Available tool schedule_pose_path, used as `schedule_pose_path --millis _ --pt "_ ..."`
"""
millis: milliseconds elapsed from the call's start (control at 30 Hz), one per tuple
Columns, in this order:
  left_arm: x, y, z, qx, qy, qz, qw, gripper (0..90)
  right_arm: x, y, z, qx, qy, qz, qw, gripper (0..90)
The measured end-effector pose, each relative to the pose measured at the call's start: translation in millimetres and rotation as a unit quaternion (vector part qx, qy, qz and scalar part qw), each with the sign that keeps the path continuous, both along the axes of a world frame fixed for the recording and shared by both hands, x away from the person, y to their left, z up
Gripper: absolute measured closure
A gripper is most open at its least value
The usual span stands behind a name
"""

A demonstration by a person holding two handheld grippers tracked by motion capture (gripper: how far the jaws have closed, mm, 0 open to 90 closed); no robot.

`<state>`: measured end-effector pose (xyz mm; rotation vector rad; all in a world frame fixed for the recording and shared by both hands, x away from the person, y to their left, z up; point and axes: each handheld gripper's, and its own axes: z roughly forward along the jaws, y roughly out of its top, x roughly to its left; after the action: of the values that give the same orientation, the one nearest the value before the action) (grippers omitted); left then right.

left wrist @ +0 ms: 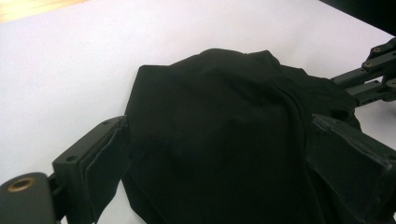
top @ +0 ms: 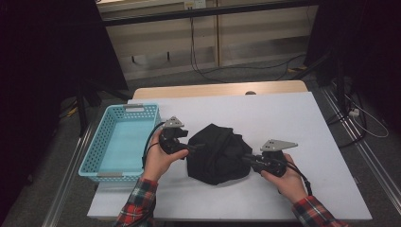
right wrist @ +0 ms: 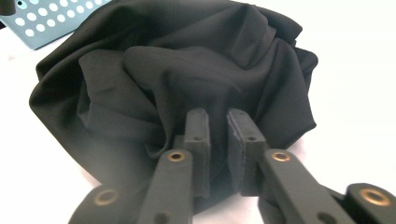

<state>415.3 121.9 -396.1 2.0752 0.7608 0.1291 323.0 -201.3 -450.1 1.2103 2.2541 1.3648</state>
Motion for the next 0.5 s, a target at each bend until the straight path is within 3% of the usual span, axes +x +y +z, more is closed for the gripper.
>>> schedule_pose_path --millis 267,500 --pt "0.1 -1.0 -0.7 0.004 0.001 -0.002 1.0 7.7 -0.7 -0.9 1.3 -0.001 -0.005 0.007 1.0 89.8" --pt "0.2 -2.2 -0.8 0.007 0.002 -0.005 1.0 7.7 -1.4 -2.5 3.0 -0.002 -0.004 0.012 0.9999 90.0"
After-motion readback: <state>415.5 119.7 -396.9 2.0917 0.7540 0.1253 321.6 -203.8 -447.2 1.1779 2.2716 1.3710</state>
